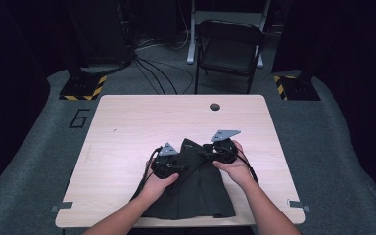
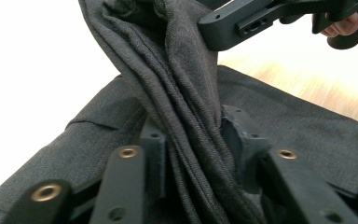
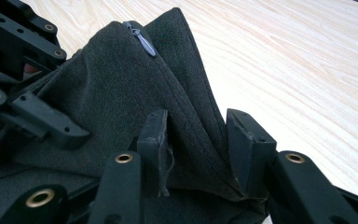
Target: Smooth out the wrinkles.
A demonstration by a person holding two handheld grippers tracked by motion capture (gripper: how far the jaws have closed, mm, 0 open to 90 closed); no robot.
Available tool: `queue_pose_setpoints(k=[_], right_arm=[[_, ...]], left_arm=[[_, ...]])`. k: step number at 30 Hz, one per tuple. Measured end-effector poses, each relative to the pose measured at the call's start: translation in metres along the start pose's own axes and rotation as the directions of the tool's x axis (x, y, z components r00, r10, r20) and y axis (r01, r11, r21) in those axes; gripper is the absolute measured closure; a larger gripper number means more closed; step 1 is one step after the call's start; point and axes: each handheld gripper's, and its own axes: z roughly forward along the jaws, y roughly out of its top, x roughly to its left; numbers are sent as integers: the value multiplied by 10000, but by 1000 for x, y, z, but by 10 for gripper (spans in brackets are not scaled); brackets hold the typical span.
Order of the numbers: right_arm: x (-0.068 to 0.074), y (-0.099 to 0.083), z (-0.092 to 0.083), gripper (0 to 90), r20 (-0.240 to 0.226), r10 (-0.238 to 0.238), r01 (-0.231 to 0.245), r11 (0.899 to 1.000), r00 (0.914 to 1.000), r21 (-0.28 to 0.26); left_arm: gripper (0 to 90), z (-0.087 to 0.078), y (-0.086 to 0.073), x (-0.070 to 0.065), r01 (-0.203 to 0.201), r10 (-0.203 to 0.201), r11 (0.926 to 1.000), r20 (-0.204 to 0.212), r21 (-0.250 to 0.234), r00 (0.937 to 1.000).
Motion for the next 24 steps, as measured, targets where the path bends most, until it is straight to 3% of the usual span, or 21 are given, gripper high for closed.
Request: queue_pose_setpoints(k=[4, 11, 16, 24], right_arm=[[1, 0, -3, 568, 61, 69, -69, 10000, 10000, -57], [8, 4, -15, 496, 324, 111, -98, 9992, 9994, -390], [15, 3, -25, 494, 205, 76, -71, 9996, 9998, -261], [34, -10, -25, 495, -25, 40, -40, 9999, 10000, 145]], left_arm=[[782, -1, 1, 2, -55, 60, 9998, 310, -172, 9995], [810, -2, 3, 8, 371, -348, 9984, 536, -429, 9980], [812, -3, 7, 7, -16, 37, 9993, 543, -384, 9985], [813, -5, 12, 10, -169, 191, 9991, 574, -383, 9982]])
